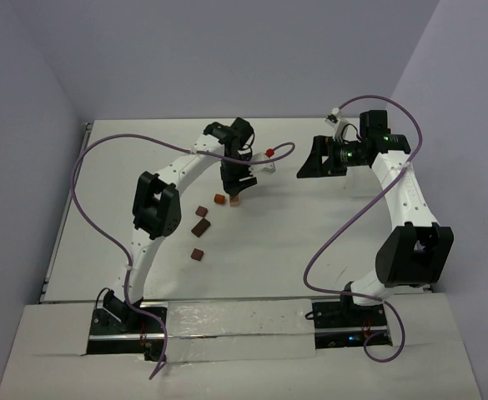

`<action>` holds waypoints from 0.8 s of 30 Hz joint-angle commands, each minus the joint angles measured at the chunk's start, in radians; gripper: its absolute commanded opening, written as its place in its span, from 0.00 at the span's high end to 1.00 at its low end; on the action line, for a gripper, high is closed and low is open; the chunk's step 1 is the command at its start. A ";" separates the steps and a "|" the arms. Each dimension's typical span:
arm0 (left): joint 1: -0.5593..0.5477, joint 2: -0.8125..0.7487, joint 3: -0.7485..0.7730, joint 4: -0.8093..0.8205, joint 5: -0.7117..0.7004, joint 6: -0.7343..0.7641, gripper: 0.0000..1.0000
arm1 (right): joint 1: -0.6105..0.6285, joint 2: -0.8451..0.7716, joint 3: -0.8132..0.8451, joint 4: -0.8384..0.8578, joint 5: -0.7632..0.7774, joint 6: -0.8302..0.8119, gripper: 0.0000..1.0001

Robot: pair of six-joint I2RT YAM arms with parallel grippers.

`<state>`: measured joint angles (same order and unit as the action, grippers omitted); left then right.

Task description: Build the wood block tower

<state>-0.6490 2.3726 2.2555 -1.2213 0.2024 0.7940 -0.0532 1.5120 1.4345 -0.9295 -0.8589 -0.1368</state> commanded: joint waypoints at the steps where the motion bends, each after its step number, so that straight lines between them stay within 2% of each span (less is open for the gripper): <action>1: -0.011 0.000 0.029 0.022 0.003 0.004 0.65 | -0.008 0.004 0.046 -0.011 -0.024 -0.014 0.00; 16: -0.008 0.010 0.029 0.016 0.000 0.008 0.62 | -0.008 0.007 0.047 -0.014 -0.026 -0.015 0.00; 24: -0.008 0.010 0.022 0.011 0.002 0.016 0.57 | -0.008 0.010 0.050 -0.014 -0.025 -0.017 0.00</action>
<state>-0.6529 2.3730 2.2555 -1.2213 0.1970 0.7975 -0.0532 1.5177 1.4345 -0.9310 -0.8593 -0.1402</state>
